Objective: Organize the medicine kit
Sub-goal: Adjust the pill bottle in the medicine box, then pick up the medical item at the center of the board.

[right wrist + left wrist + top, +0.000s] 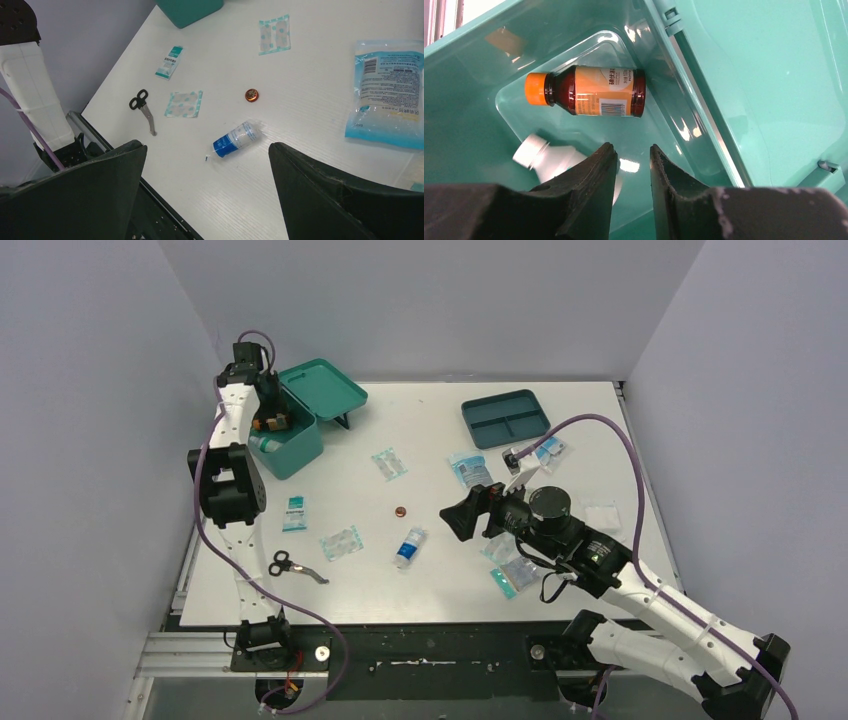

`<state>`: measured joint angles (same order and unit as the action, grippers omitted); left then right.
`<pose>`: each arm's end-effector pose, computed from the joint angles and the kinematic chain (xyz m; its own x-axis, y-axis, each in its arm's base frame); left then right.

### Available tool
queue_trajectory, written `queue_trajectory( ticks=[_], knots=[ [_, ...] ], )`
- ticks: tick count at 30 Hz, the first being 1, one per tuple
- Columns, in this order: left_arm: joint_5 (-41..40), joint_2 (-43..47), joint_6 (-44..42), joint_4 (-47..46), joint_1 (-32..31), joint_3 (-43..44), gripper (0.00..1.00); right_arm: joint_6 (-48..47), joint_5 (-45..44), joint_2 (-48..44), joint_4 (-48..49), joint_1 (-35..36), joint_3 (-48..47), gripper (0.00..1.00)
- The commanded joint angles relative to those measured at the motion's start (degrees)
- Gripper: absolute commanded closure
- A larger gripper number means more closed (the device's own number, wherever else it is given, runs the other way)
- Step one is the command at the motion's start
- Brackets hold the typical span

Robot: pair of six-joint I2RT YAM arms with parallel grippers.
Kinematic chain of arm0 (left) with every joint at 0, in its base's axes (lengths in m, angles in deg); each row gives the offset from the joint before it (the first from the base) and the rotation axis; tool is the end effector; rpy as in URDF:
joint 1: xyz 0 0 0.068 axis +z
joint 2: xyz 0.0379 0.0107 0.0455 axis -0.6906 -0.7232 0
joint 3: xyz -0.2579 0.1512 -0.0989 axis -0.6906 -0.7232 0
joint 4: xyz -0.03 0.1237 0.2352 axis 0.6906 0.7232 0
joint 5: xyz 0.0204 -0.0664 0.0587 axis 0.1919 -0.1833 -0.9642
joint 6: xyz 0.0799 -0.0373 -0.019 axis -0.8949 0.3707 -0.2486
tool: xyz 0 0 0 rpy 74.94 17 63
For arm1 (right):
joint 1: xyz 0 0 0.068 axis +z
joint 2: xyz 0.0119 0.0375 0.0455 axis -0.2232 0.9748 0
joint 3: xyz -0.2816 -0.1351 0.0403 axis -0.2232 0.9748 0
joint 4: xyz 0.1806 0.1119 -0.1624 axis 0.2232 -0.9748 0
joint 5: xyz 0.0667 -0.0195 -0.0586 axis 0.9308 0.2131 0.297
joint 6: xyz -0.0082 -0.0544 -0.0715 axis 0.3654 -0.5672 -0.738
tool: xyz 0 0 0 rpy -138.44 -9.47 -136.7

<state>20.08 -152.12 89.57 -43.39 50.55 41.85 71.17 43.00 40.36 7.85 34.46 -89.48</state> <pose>0.5807 0.0705 0.2350 -0.7359 -0.2918 -0.6109 -0.2781 0.9530 -0.1203 0.1433 0.1629 0.3453 -0.5563 0.1534 -0.8167 -0.5704 0.6442 0.5096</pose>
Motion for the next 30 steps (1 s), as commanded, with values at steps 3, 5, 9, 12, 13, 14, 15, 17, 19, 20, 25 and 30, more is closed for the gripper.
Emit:
queue_trajectory(
  ticks=[3, 5, 9, 12, 13, 14, 15, 17, 19, 20, 25, 30],
  knots=[
    [1.65, 3.38, 0.73, 0.35, 0.51, 3.11, 0.68, 0.39, -1.31, -0.25, 2.11, 0.4, -2.01, 0.0],
    [2.41, 4.85, 0.92, 1.24, 0.51, 2.95, 0.66, 0.59, -1.54, -0.35, 1.84, 0.38, -2.01, 0.0],
    [3.95, 9.49, 1.02, 2.41, 0.51, 0.8, 0.58, 1.24, -1.97, -0.29, 1.46, 0.37, -1.94, 0.0],
    [5.27, 13.3, 1.04, 3.34, 0.42, -1.12, 0.51, 1.94, -2.19, -0.24, 1.08, 0.37, -1.96, 0.0],
    [5.62, 14.41, 1.02, 3.81, 0.42, -1.88, 0.49, 2.24, -2.42, -0.26, 0.81, 0.44, -2.0, 0.0],
    [6.08, 15.75, 1.02, 4.36, 0.42, -2.67, 0.48, 2.63, -2.68, -0.27, 0.51, 0.38, -2.0, 0.0],
    [6.45, 16.96, 1.02, 4.81, 0.35, -3.57, 0.46, 3.09, -3.06, -0.29, 0.17, 0.47, -2.07, 0.0],
    [7.15, 19.78, 0.89, 5.76, 0.29, -6.21, 0.43, 4.37, -3.35, -0.07, -0.98, 0.49, -2.24, 0.0],
    [7.7, 23.54, 0.69, 5.73, -0.09, -11.03, 0.39, 6.24, -5.71, 0.42, -2.56, 0.5, -2.55, 0.0],
    [8.0, 25.63, 0.59, 5.03, -0.36, -14.01, 0.37, 7.11, -6.21, 0.75, -3.4, 0.54, -2.72, 0.0],
    [9.38, 35.21, 1.47, 1.37, -2.76, -28.73, 0.33, 9.28, -7.27, 2.95, -7.28, 0.54, -3.36, 0.0],
    [6.22, 42.37, 2.94, -1.5, -11.39, -41.88, 0.31, 10.81, -9.22, 4.29, -9.22, 0.54, -4.01, 0.0]
  ],
)
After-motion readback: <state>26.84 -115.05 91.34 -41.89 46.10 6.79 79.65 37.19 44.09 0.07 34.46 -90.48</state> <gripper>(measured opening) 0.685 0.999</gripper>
